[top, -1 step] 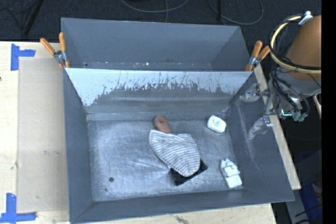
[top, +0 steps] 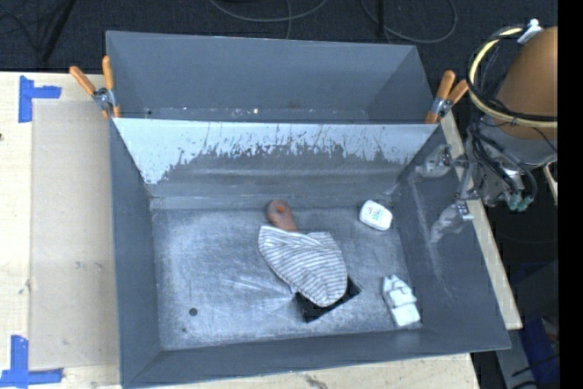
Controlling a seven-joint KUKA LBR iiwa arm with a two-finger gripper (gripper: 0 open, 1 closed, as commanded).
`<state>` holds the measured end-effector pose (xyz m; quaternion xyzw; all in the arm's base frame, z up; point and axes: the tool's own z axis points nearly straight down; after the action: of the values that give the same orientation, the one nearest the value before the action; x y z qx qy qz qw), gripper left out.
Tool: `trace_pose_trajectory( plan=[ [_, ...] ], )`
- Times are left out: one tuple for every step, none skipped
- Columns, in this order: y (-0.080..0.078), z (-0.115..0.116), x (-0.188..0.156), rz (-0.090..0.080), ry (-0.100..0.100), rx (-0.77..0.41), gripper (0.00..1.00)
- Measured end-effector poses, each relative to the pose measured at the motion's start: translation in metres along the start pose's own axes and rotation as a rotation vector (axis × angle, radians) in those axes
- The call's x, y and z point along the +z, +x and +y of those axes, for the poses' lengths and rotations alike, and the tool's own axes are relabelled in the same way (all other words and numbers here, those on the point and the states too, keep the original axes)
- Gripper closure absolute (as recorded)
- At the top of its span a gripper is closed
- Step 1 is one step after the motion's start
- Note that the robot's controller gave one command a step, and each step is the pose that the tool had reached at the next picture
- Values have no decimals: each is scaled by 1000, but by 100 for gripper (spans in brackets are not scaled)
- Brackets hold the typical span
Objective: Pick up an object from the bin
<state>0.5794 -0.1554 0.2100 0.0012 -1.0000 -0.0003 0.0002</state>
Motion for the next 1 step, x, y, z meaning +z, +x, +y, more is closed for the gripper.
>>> trace_pose_trajectory(
  plan=[
    [22,2,57,-1,0,-166,0]
  ],
)
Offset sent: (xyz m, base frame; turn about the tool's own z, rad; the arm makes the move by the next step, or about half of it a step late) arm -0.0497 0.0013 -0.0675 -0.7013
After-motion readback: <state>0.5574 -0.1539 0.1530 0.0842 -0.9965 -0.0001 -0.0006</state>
